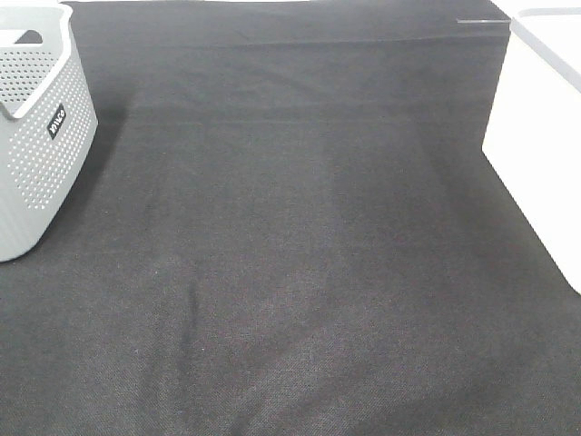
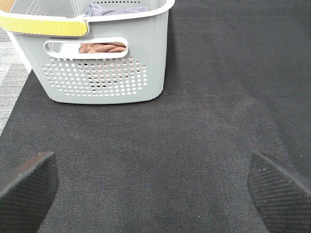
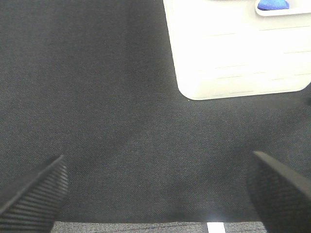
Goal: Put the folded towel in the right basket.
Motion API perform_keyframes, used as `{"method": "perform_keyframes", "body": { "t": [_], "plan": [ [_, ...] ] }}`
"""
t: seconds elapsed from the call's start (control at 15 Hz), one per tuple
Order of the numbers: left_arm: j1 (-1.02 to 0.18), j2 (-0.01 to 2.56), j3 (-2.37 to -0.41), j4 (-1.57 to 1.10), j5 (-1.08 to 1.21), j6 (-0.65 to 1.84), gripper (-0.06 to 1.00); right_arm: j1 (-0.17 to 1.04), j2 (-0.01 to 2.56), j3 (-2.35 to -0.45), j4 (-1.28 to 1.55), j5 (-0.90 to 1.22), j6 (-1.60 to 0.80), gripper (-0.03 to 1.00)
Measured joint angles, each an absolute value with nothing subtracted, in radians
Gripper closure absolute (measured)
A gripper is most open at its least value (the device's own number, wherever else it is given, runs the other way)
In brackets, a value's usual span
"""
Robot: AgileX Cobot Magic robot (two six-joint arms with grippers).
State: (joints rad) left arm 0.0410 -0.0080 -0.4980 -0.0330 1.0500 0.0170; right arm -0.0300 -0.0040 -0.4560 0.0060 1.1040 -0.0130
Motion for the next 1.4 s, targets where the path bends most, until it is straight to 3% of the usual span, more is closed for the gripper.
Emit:
{"method": "perform_keyframes", "body": {
  "t": [1.4],
  "plan": [
    [0.041,-0.008,-0.498,-0.046,1.05,0.017,-0.03,-0.03,-0.004,-0.455,0.057,1.104,-0.059,0.0]
  ]
}}
